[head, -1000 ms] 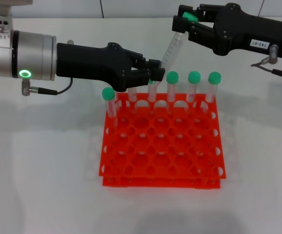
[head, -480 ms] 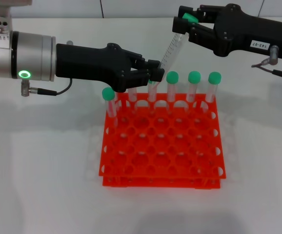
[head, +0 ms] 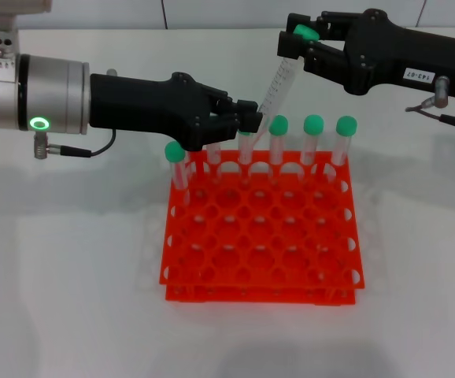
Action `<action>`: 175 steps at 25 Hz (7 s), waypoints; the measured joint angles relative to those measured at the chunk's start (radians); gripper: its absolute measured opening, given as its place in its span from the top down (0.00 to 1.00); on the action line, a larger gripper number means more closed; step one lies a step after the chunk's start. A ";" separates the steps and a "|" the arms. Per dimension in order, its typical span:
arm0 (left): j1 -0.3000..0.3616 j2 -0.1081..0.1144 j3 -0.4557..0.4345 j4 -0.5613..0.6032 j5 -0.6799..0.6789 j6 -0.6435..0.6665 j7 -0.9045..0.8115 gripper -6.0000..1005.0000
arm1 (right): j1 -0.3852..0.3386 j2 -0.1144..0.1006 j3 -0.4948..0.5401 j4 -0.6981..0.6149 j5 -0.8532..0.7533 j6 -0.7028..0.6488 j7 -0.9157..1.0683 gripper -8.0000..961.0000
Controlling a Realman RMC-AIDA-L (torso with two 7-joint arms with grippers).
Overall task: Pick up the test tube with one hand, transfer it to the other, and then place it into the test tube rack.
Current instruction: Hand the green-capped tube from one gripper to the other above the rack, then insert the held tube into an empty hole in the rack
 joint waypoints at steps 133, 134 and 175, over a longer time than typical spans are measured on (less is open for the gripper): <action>0.534 0.013 -0.186 0.463 0.088 0.346 -0.153 0.13 | 0.008 0.014 -0.564 0.016 0.385 0.409 -0.203 0.72; 0.534 0.014 -0.188 0.463 0.089 0.345 -0.153 0.13 | 0.008 0.014 -0.564 0.016 0.385 0.412 -0.204 0.72; 0.511 0.009 -0.220 0.440 0.129 0.341 -0.147 0.14 | 0.037 0.014 -0.613 0.053 0.418 0.457 -0.232 0.72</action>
